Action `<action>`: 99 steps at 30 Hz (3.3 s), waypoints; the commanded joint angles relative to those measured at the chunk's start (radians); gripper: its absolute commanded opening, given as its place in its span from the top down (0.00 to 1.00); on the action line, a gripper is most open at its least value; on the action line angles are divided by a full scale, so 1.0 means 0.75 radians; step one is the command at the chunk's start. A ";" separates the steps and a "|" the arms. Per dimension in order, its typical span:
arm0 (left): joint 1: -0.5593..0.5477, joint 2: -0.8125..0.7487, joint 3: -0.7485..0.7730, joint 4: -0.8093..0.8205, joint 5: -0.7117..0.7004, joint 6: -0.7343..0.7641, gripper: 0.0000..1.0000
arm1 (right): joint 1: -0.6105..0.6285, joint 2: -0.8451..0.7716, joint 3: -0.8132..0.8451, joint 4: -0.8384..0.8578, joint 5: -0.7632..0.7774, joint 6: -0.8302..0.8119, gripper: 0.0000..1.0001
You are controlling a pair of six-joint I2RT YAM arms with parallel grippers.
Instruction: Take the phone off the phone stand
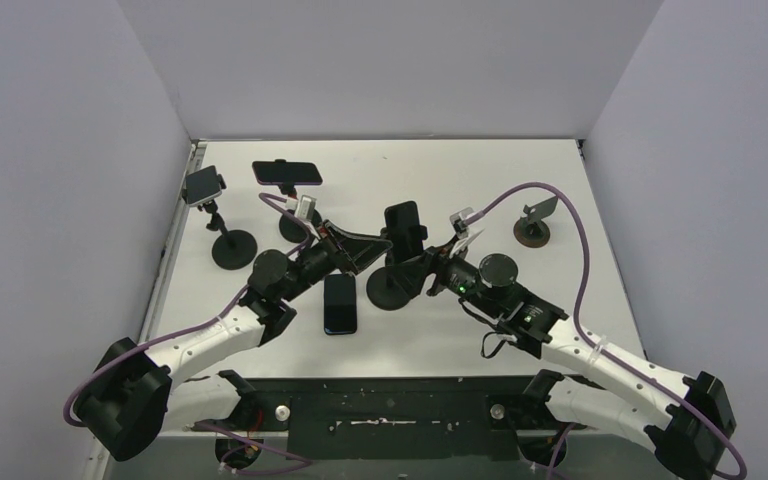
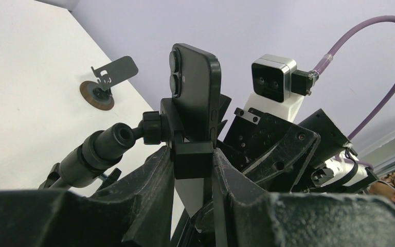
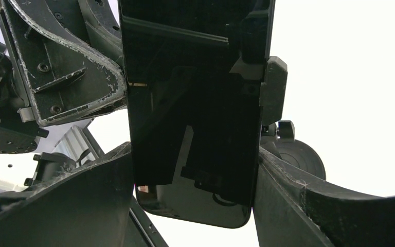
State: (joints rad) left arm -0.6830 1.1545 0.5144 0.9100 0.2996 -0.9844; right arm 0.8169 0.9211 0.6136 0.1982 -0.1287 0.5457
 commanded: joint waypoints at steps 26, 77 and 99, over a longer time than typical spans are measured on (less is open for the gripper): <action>0.017 -0.032 0.000 -0.035 0.051 -0.001 0.97 | -0.040 -0.066 -0.038 0.154 -0.089 0.137 1.00; -0.008 -0.597 0.486 -1.262 -0.266 0.195 0.19 | 0.571 0.085 0.541 -0.459 0.656 -0.260 1.00; -0.008 -0.640 0.407 -1.179 -0.134 0.203 0.34 | 0.633 0.209 0.596 -0.336 0.662 -0.254 1.00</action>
State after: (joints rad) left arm -0.6857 0.6514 0.8188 -0.0536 0.1375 -0.8356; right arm 1.2816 1.0824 0.9962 -0.1638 0.3534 0.3607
